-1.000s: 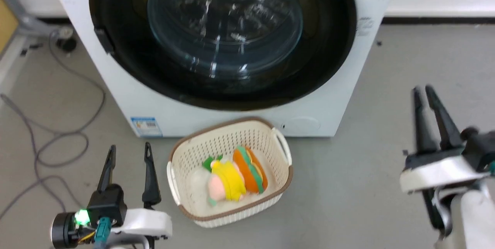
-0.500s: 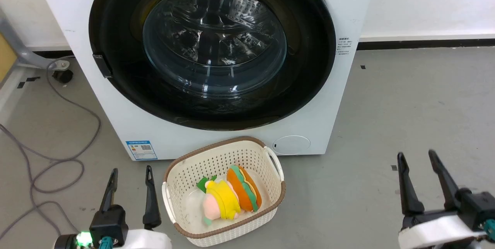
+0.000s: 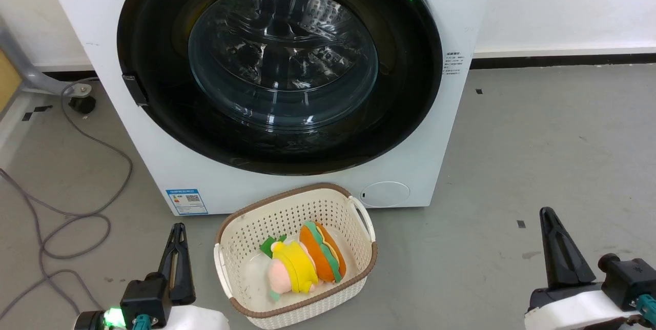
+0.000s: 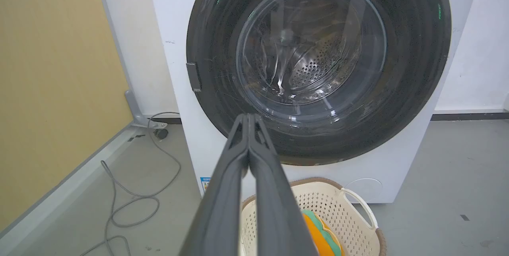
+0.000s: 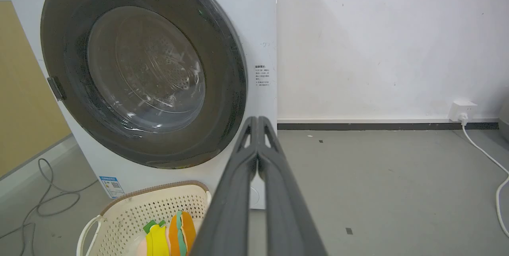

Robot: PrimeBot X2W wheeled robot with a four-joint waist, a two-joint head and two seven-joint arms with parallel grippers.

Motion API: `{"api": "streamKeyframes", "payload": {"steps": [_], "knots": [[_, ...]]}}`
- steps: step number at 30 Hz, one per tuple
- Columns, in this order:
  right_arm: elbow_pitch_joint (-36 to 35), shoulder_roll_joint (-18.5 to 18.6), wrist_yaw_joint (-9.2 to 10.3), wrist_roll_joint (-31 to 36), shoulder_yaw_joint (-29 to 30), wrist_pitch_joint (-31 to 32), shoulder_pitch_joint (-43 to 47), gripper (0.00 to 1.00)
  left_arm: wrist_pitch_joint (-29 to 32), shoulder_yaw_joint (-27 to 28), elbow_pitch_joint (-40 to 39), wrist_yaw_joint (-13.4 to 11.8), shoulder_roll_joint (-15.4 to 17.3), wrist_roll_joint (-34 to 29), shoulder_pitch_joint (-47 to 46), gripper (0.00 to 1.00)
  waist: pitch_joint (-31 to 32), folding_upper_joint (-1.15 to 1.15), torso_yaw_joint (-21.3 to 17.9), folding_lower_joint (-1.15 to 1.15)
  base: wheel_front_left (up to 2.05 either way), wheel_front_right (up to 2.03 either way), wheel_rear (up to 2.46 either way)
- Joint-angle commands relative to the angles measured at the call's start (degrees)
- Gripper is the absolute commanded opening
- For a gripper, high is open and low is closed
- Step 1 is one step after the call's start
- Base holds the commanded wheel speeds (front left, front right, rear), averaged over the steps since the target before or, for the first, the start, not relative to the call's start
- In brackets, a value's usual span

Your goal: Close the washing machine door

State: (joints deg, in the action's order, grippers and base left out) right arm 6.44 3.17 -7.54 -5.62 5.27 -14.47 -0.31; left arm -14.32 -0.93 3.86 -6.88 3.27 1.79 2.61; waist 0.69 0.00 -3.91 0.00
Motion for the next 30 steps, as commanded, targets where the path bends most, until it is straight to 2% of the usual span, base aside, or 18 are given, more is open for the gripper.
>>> {"api": "streamKeyframes", "payload": {"steps": [1, 30], "knots": [[-0.29, -0.01, 0.00, 0.04, -0.17, 0.42, 0.02, 0.00, 0.36, 0.03, -0.18, 0.31, 0.01, -0.07, -0.12, 0.00, -0.02, 0.00, 0.07, 0.00, 0.00, 0.00, 0.00], [-1.78, -0.08, 0.01, 1.39, -1.41, 3.83, 0.09, 0.00, 3.75, 0.25, -1.07, 1.90, -0.08, -0.49, -0.72, 0.00, -0.18, 0.00, 1.00, 0.00, 0.00, 0.00, 0.00]]}}
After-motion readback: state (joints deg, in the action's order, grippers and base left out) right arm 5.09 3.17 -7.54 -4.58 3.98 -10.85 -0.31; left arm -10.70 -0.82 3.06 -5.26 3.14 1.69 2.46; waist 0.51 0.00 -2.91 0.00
